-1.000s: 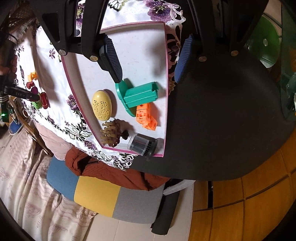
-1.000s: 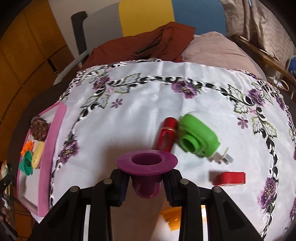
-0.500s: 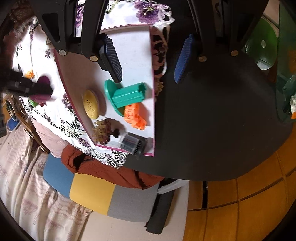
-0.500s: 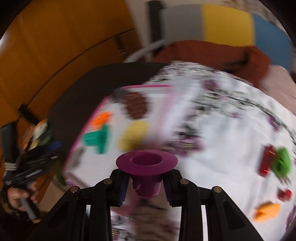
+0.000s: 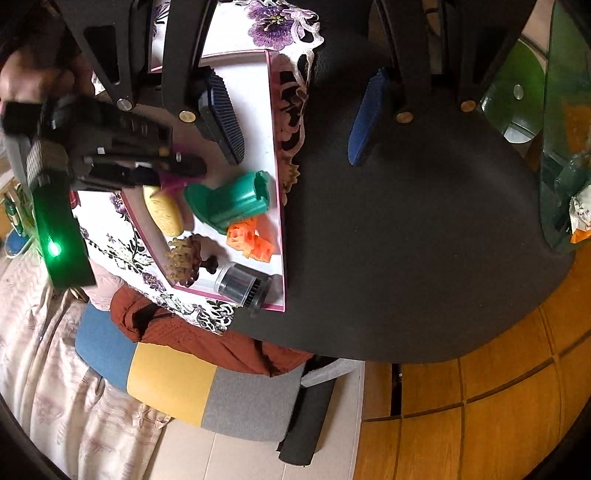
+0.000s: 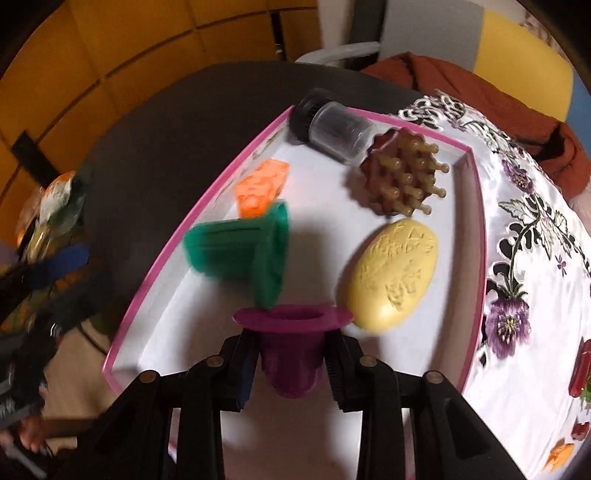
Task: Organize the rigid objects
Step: 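Carry the purple spool with the right gripper over the pink tray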
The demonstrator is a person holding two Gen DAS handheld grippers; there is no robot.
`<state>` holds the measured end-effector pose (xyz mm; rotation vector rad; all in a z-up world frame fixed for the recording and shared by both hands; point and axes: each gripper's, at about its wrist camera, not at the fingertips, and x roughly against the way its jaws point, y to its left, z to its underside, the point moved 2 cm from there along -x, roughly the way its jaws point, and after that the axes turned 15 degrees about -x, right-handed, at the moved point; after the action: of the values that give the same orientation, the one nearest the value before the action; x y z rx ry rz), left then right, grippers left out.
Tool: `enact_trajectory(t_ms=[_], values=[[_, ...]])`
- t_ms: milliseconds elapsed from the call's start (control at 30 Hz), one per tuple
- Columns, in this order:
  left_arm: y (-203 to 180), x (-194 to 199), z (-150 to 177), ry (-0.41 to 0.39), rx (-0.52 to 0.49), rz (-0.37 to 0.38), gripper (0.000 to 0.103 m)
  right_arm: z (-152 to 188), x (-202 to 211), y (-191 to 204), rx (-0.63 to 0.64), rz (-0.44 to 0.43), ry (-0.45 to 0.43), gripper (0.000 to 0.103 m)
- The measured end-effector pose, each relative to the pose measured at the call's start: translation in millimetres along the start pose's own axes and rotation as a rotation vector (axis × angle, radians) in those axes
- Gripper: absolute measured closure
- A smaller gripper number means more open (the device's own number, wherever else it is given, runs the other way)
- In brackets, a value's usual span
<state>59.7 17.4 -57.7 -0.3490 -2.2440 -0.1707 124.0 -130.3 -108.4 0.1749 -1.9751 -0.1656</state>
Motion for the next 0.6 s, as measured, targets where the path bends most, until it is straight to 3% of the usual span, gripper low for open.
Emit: enact_trajectory(t_ms=[400, 467, 600], values=[[-5.5, 2.3, -0.8, -0.001, -0.012, 0.001, 0.043, 13.9, 12.9, -3.7, -0.035, 0.006, -0.005, 0.069], [-8.0, 4.7, -2.2, -0.007, -0.024, -0.001, 0.043, 7.3, 8.5, -7.7, -0.058, -0.012, 0.007, 0.061], [-9.9, 8.5, -3.6, -0.016, -0.032, -0.006, 0.043, 10.1, 14.9, -5.8, -0.066, -0.035, -0.024, 0.055]])
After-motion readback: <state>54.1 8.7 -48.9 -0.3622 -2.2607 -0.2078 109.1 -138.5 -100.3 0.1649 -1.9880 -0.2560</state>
